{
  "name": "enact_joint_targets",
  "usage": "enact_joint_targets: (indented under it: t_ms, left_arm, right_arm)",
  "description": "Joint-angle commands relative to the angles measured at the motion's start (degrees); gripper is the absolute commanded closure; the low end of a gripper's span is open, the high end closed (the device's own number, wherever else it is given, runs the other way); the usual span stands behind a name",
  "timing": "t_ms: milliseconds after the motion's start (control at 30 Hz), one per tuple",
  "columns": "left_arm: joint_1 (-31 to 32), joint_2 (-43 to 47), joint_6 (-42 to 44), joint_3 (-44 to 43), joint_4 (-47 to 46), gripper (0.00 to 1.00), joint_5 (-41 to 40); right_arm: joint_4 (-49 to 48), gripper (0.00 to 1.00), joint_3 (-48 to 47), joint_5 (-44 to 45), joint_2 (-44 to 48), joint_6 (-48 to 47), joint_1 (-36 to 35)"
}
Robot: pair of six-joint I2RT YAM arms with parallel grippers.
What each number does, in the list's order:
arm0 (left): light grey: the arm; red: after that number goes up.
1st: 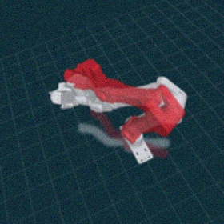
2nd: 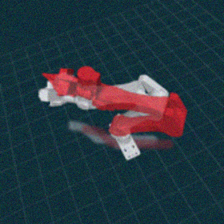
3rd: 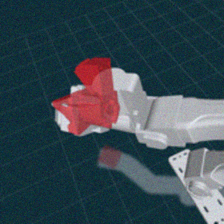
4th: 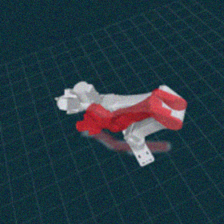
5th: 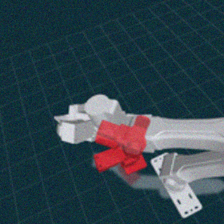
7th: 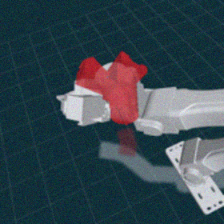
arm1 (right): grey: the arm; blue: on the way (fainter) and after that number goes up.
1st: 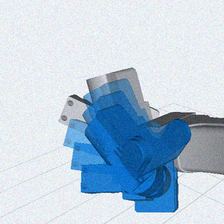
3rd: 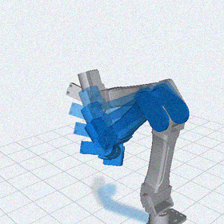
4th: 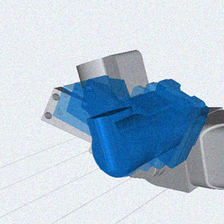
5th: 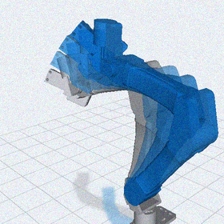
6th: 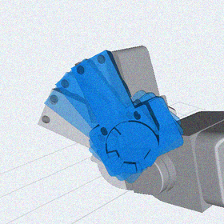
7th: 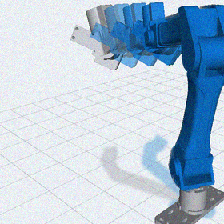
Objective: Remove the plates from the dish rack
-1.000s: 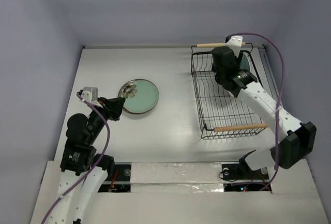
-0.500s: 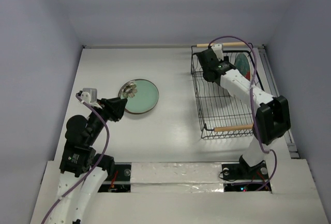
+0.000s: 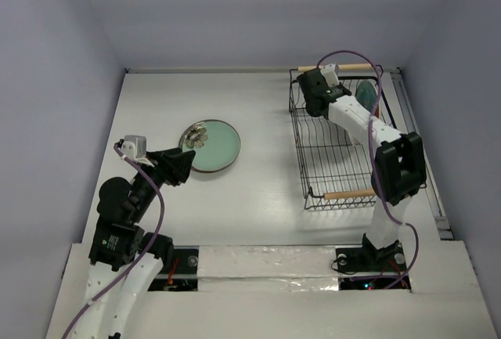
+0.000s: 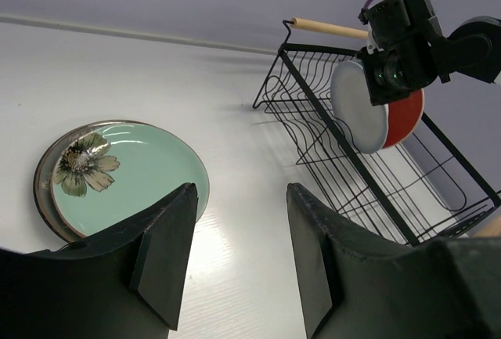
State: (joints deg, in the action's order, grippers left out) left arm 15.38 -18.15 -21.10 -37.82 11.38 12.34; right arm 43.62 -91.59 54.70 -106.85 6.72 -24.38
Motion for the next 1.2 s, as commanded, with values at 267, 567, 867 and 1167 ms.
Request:
enact_joint_targets:
  t_ms: [267,567,867,1167]
  left_arm:
    - [0.3,0.3,0.3,0.6,-2.6,0.53,-0.2]
    - [0.3,-0.7,0.2,0.6,-2.5,0.53,-0.1]
    - [0.3,-1.4,0.2,0.6,-2.4,0.49,-0.2]
    - [-0.8,-2.3,0.0,0.5,-2.5,0.19,-0.6]
  right_arm:
    - [-1.2,1.00,-3.2,8.2,6.5,-3.9,0.5]
    - [-3.4,1.00,-5.0,8.8,12.5,-6.0,0.0]
    - [-7.0,1.00,-5.3,0.2,29.0,-0.5,-2.0]
    - [-28.4,1.00,5.5,-28.9,43.4,11.3,-7.7]
